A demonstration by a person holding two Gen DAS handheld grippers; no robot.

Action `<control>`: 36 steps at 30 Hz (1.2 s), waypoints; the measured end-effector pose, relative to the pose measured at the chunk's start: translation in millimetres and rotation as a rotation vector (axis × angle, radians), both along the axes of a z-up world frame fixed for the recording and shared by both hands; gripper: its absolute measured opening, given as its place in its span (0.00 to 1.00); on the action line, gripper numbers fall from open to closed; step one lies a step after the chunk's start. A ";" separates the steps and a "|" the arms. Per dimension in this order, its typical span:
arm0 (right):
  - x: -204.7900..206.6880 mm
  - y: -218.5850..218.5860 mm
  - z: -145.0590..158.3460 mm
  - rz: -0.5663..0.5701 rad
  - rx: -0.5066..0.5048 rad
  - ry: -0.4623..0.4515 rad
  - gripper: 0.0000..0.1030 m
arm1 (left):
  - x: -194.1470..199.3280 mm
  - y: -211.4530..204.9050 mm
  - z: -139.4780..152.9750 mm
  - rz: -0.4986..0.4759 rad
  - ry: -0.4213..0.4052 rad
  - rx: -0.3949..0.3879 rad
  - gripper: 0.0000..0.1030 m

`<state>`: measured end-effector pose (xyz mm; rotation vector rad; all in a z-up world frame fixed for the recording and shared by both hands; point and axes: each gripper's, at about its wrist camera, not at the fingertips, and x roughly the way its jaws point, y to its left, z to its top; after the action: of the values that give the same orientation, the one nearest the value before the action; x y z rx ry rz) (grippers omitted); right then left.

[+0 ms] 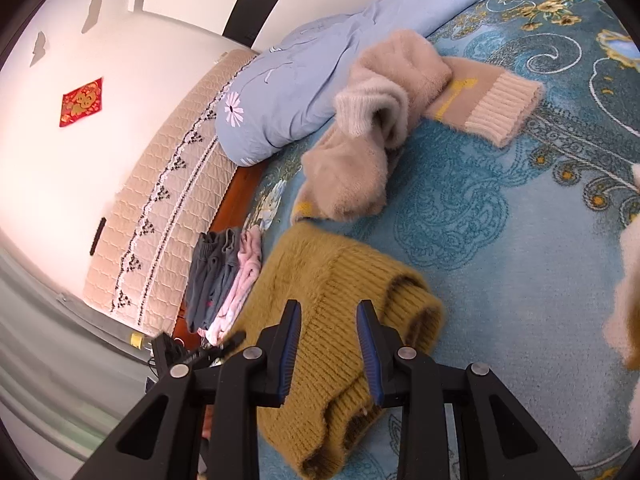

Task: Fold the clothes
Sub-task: 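Open both tools and press the folded sweater bundle flat, then grasp the folded mustard sweater bundle edge with both tools and lift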

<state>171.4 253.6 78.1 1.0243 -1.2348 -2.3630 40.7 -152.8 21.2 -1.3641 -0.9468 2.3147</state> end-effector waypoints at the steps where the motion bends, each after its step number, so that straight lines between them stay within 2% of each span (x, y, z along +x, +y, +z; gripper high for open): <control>1: 0.2 1.6 -1.6 -0.015 0.001 -0.010 0.33 | 9.9 -9.0 -2.9 0.031 -0.010 0.027 0.35; 3: 0.2 4.4 -4.4 -0.048 0.001 -0.033 0.51 | 33.8 -29.8 -9.5 0.093 -0.023 0.085 0.35; 7: -1.7 10.0 -15.8 -0.084 -0.033 -0.102 0.55 | 60.0 -42.9 -17.6 0.160 -0.030 0.135 0.35; 9: -3.8 10.5 -24.1 -0.080 -0.072 -0.138 0.63 | 63.2 -43.0 -19.9 0.166 -0.026 0.135 0.36; 13: -10.6 0.0 -39.5 -0.014 -0.158 -0.190 0.63 | 70.5 -45.9 -20.0 0.170 -0.024 0.145 0.36; 17: -19.1 -29.4 -48.2 0.111 -0.174 -0.224 0.65 | 76.1 -48.2 -18.2 0.167 -0.014 0.139 0.36; 19: -22.1 -45.6 -50.7 0.156 -0.147 -0.246 0.66 | 79.5 -49.7 -19.8 0.165 -0.014 0.149 0.36; 22: -25.7 -61.4 -48.4 0.166 -0.064 -0.250 0.68 | 84.5 -51.9 -22.4 0.165 -0.018 0.171 0.36; 27: -28.3 -76.3 -46.2 0.161 -0.022 -0.240 0.72 | 81.1 -46.9 -18.7 0.151 -0.005 0.135 0.37; 30: -28.6 -86.5 -44.2 0.160 0.000 -0.230 0.74 | 76.2 -46.7 -21.1 0.146 -0.008 0.133 0.38; 33: -29.0 -98.3 -43.1 0.216 -0.003 -0.236 0.74 | 73.9 -47.3 -21.2 0.126 -0.008 0.128 0.39; 36: -27.5 -95.3 -44.3 0.201 -0.017 -0.247 0.74 | 72.1 -46.3 -20.1 0.113 -0.006 0.113 0.41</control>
<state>143.9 158.3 33.8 1.3975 -1.1676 -2.1192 112.8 -199.1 1.1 -1.3040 -1.1662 2.2992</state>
